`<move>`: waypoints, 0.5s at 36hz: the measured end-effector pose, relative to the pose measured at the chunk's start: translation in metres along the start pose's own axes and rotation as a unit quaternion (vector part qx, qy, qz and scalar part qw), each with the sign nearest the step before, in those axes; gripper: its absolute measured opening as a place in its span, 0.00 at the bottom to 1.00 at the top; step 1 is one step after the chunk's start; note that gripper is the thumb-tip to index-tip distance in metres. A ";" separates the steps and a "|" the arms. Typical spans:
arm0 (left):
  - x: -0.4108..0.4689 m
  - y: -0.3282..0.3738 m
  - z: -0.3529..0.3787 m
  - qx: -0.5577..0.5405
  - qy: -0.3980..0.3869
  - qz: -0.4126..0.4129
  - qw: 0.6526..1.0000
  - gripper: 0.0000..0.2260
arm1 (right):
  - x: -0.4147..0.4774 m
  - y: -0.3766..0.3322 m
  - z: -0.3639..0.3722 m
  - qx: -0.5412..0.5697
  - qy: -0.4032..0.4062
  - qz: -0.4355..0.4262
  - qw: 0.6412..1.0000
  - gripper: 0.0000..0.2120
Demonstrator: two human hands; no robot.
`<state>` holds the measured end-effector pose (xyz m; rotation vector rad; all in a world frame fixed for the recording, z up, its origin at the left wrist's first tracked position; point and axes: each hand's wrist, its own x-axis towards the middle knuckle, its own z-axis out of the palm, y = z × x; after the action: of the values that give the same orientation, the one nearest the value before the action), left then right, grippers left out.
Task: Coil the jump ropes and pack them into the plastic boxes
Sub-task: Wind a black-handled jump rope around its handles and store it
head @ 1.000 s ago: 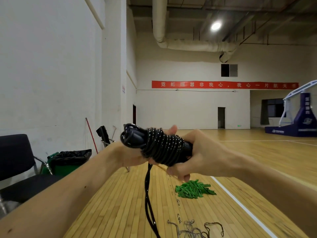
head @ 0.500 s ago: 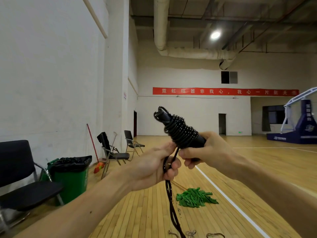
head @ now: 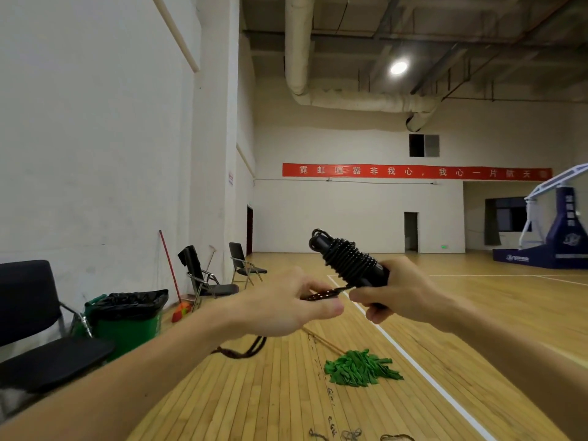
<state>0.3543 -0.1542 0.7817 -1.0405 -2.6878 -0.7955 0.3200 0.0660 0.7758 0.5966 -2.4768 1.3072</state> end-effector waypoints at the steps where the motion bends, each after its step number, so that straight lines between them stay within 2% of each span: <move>1: 0.000 0.002 -0.003 0.047 0.002 0.011 0.999 0.12 | 0.001 -0.002 0.001 -0.015 -0.004 -0.001 1.000 0.09; 5: 0.003 0.011 -0.013 0.209 0.020 0.025 0.977 0.12 | 0.003 -0.006 0.005 -0.055 -0.041 0.019 0.997 0.10; 9: 0.006 0.021 -0.020 0.335 0.021 0.059 0.940 0.14 | 0.001 -0.011 0.011 -0.121 -0.122 0.046 0.984 0.09; 14: 0.013 0.026 -0.025 0.378 0.019 0.117 0.918 0.15 | -0.004 -0.020 0.019 -0.192 -0.205 0.045 0.959 0.08; 18: 0.019 0.024 -0.028 0.345 0.024 0.131 0.929 0.18 | -0.010 -0.025 0.024 -0.224 -0.237 0.003 0.945 0.09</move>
<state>0.3549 -0.1433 0.8216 -1.1119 -2.3914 0.1744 0.3399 0.0355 0.7764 0.8592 -3.0200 0.5989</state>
